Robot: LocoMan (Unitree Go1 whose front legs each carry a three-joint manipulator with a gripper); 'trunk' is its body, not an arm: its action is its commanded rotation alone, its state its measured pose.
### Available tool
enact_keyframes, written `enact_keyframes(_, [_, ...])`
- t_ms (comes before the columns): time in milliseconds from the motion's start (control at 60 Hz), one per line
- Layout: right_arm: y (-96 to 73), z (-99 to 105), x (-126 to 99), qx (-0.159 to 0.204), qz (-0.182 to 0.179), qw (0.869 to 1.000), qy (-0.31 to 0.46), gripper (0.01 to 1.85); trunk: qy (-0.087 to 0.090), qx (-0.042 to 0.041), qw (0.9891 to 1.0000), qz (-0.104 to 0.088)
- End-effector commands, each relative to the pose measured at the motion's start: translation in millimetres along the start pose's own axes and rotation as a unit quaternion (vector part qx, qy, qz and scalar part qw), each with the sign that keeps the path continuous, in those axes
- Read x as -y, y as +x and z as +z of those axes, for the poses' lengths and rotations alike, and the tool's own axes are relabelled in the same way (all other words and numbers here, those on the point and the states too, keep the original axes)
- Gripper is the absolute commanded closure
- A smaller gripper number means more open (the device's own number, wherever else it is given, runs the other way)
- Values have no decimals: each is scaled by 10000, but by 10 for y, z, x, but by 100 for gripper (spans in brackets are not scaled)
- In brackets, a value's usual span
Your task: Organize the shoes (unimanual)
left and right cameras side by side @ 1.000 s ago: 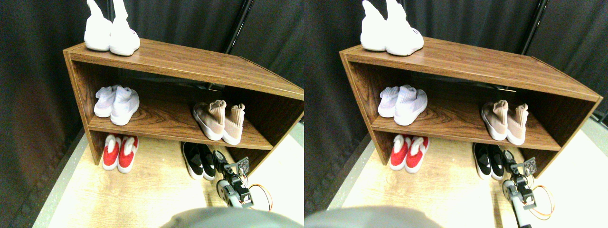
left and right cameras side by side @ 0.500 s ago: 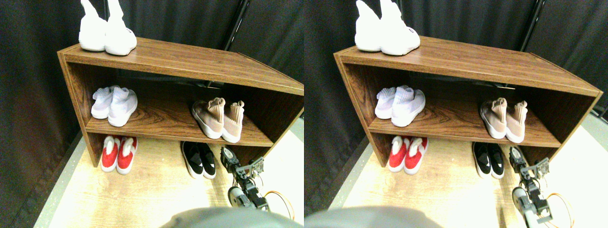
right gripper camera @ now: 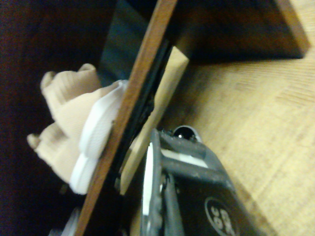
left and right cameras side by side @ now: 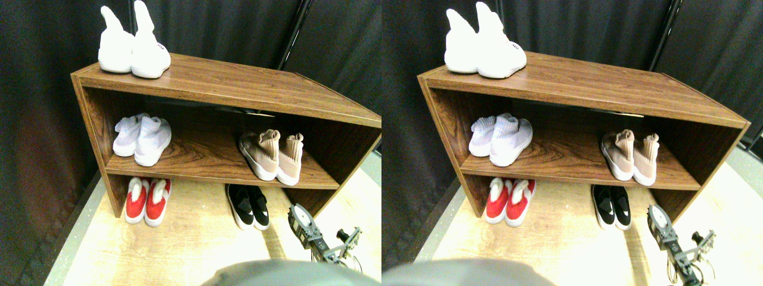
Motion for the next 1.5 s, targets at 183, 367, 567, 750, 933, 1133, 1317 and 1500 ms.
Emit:
enact_keyframes(183, [-349,-62,-411,-225,737,9967,-243,180,27,324,9995,-36])
enact_keyframes(367, [-431,-101,-569,-408,1045,9933,-261,180,31,437,9990,-38])
enact_keyframes(567, [-491,-165,-755,-499,1298,9901,-212,180,37,537,9985,-48])
enact_keyframes(750, [-488,-218,-822,-513,1388,9888,-167,180,32,554,9984,-48])
enact_keyframes(933, [-499,-275,-843,-549,1389,9887,-105,180,28,530,9986,-51])
enact_keyframes(1133, [-488,-280,-807,-538,1396,9886,-160,180,26,504,9987,-87])
enact_keyframes(1317, [-514,-265,-806,-464,1364,9893,-246,180,40,477,9988,-107])
enact_keyframes(1500, [-542,-250,-824,-469,1426,9883,-285,180,64,467,9988,-136])
